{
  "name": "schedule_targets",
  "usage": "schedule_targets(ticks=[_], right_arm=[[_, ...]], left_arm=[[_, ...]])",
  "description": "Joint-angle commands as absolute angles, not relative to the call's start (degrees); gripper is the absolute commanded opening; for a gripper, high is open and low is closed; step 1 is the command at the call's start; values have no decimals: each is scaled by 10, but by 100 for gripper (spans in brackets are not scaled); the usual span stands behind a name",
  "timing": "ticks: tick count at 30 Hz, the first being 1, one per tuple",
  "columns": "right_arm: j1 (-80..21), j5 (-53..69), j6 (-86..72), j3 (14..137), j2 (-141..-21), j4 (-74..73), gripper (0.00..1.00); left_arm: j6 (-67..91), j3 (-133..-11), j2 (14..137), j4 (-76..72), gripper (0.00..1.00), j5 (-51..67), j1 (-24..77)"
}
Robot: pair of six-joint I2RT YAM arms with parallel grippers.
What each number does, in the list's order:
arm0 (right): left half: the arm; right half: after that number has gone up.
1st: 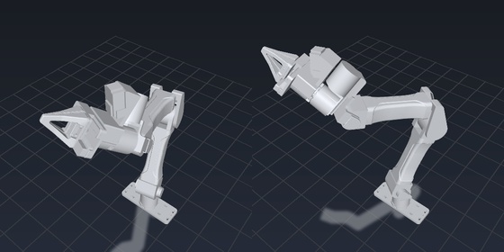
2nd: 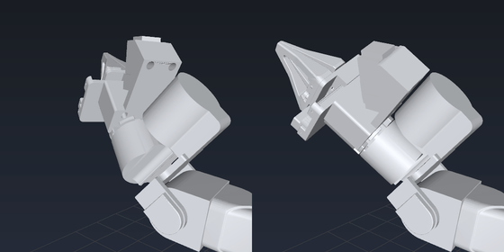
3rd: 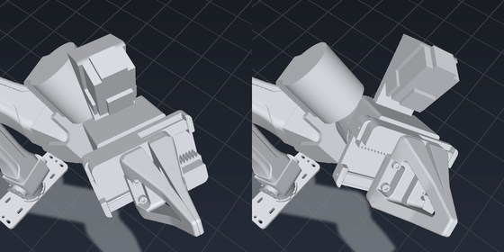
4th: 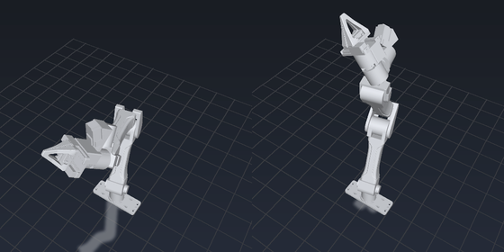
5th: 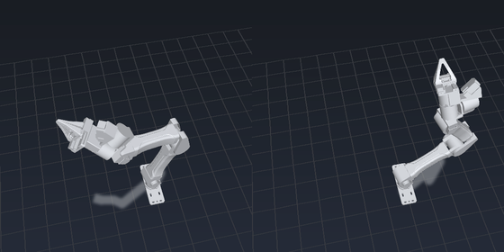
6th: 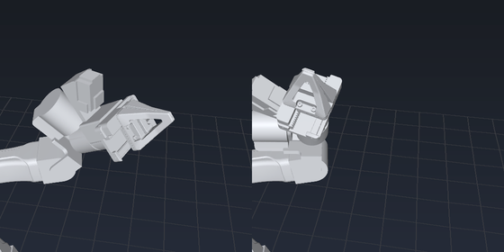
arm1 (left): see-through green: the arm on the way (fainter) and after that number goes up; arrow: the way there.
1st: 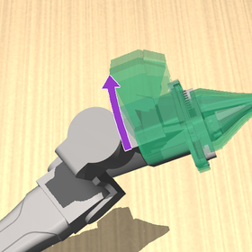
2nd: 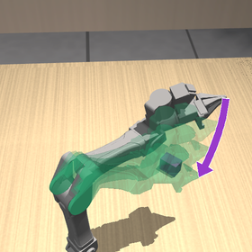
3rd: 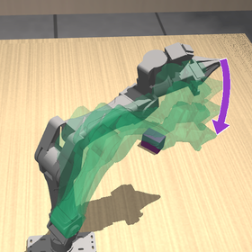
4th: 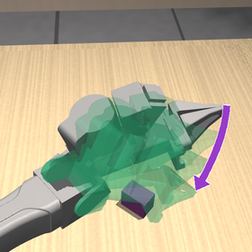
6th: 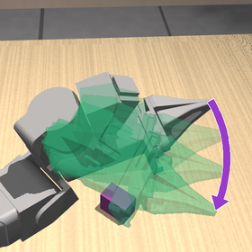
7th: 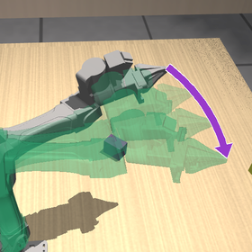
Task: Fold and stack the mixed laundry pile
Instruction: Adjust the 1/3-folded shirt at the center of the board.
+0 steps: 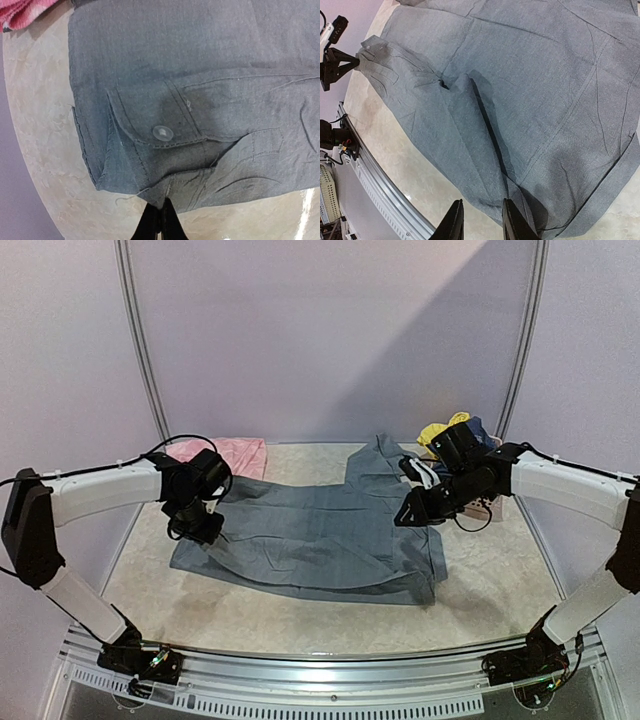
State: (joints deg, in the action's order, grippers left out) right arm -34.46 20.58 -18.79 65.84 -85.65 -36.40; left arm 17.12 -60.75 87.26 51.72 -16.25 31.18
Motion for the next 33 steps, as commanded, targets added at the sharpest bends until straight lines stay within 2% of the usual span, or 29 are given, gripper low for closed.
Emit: schedule_targets(ticks=[1,9,25,33], right_arm=[[-341,213,-176,678,-872,-367,27],[-342,215,-175,688,-883,-364,29],[-341,232,-167,690,-915,-360,29],[-342,229,-154,694,-931,-368,30]], left_arm=[[152,-648,875,516,0,-184,306],[125,-695,886,529,0,-204,305],[127,-670,930,520,0,-217,301],[169,-647,871,549,0,-212,301]])
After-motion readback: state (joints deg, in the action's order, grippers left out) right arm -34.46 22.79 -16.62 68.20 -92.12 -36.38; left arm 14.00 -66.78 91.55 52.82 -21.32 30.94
